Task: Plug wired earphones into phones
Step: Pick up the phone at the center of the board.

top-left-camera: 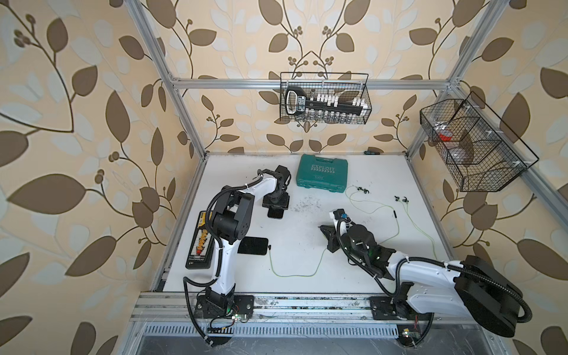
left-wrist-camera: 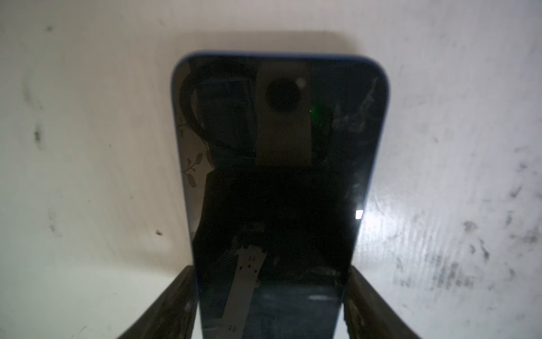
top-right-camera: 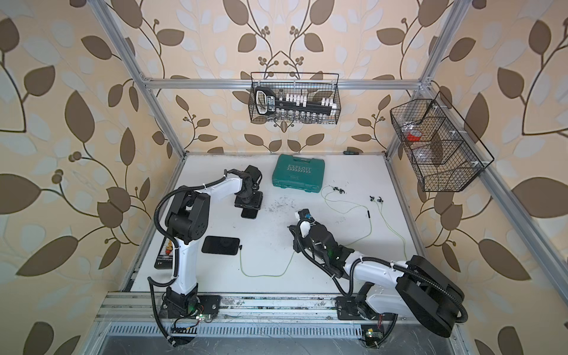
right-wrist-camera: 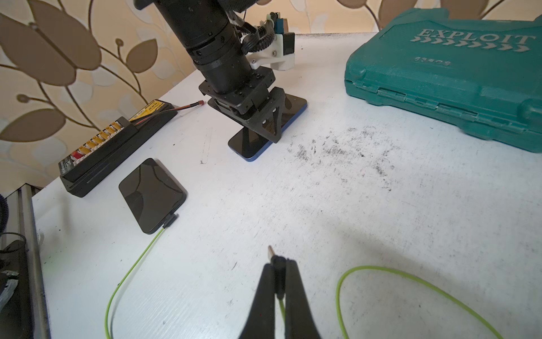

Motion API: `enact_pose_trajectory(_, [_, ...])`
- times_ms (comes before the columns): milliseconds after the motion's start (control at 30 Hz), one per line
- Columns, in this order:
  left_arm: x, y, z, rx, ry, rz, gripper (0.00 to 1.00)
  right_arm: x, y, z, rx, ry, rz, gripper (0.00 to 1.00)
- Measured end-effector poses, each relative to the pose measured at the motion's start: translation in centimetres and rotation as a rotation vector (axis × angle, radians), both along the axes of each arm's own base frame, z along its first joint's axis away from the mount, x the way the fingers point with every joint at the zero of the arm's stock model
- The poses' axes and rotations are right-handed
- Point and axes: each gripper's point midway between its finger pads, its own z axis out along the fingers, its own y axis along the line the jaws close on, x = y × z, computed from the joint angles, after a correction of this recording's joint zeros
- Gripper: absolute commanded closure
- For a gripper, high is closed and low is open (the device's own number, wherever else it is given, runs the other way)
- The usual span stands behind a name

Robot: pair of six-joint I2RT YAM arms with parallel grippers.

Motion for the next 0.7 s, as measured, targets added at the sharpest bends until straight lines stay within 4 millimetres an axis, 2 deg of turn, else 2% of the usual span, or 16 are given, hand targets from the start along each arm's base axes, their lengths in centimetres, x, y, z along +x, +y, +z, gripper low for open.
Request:
enact_pose_trajectory(367, [-0.3, 0.7, 0.2, -0.035, -0.009, 0.180, 0.38, 0.0, 0.2, -0.1, 0.005, 0.004, 0.006, 1.00])
enact_pose_trajectory(567, [-1.2, 1.7, 0.3, -0.058, 0.010, 0.356, 0.39, -0.2, 0.4, -0.5, -0.001, 0.015, 0.015, 1.00])
enact_pose_trajectory(700, [-2.3, 1.9, 0.4, -0.107, 0.028, 0.506, 0.43, -0.5, 0.8, -0.5, 0.000, 0.013, 0.029, 1.00])
